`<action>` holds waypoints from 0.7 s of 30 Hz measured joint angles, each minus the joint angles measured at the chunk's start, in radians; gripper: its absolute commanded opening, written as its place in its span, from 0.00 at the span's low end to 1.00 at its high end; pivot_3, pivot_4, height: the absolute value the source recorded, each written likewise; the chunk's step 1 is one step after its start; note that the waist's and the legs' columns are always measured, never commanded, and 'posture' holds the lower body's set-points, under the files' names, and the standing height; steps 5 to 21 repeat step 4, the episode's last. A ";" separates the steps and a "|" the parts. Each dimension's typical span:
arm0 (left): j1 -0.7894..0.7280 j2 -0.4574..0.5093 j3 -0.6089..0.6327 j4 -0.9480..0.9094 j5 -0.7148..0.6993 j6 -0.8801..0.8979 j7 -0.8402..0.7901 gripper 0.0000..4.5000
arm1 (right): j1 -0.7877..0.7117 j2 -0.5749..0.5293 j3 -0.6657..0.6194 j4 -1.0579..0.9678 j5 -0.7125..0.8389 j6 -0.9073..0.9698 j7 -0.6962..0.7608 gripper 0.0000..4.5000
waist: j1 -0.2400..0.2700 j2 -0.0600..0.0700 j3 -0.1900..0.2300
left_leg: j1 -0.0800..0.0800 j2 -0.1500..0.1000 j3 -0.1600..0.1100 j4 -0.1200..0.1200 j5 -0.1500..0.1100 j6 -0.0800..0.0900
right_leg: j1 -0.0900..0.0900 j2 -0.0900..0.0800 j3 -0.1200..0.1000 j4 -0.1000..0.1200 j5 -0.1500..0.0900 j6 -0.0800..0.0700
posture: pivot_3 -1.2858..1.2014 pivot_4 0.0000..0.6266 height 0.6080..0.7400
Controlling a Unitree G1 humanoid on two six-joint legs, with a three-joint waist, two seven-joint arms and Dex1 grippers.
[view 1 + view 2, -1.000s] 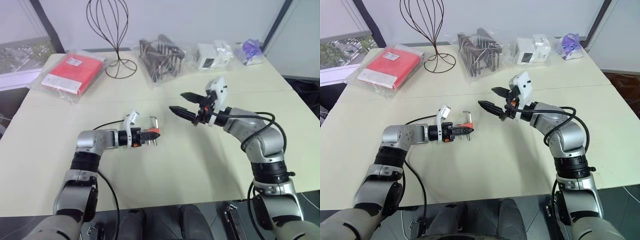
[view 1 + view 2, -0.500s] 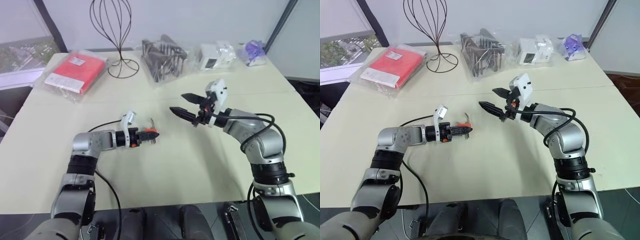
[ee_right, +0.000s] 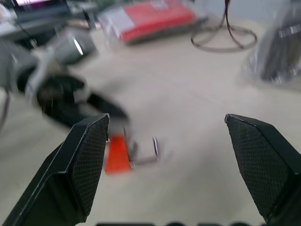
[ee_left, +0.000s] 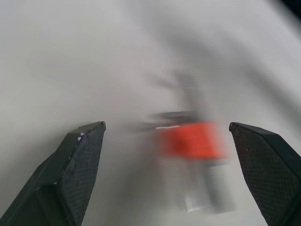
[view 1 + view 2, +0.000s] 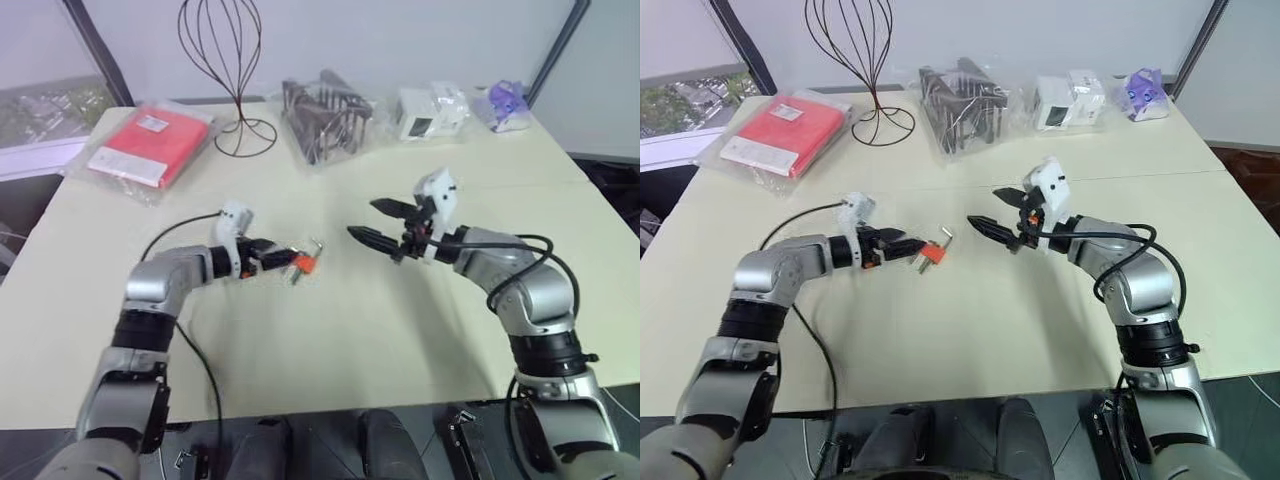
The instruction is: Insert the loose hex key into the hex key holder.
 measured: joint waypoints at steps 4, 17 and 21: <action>0.059 -0.004 0.079 -0.149 -0.010 -0.094 0.045 0.98 | 0.058 -0.013 -0.023 -0.046 -0.016 -0.026 -0.020 0.91 | 0.008 0.000 0.000 | -0.001 0.000 0.000 0.000 0.000 0.000 | 0.000 -0.001 0.000 -0.003 0.000 0.000 | 0.52 0.24 1.00; 0.059 -0.004 0.079 -0.149 -0.010 -0.094 0.045 0.98 | 0.058 -0.013 -0.023 -0.046 -0.016 -0.026 -0.020 0.91 | 0.008 0.000 0.000 | -0.001 0.000 0.000 0.000 0.000 0.000 | 0.000 -0.001 0.000 -0.003 0.000 0.000 | 0.52 0.24 1.00; 0.059 -0.004 0.079 -0.149 -0.010 -0.094 0.045 0.98 | 0.058 -0.013 -0.023 -0.046 -0.016 -0.026 -0.020 0.91 | 0.008 0.000 0.000 | -0.001 0.000 0.000 0.000 0.000 0.000 | 0.000 -0.001 0.000 -0.003 0.000 0.000 | 0.52 0.24 1.00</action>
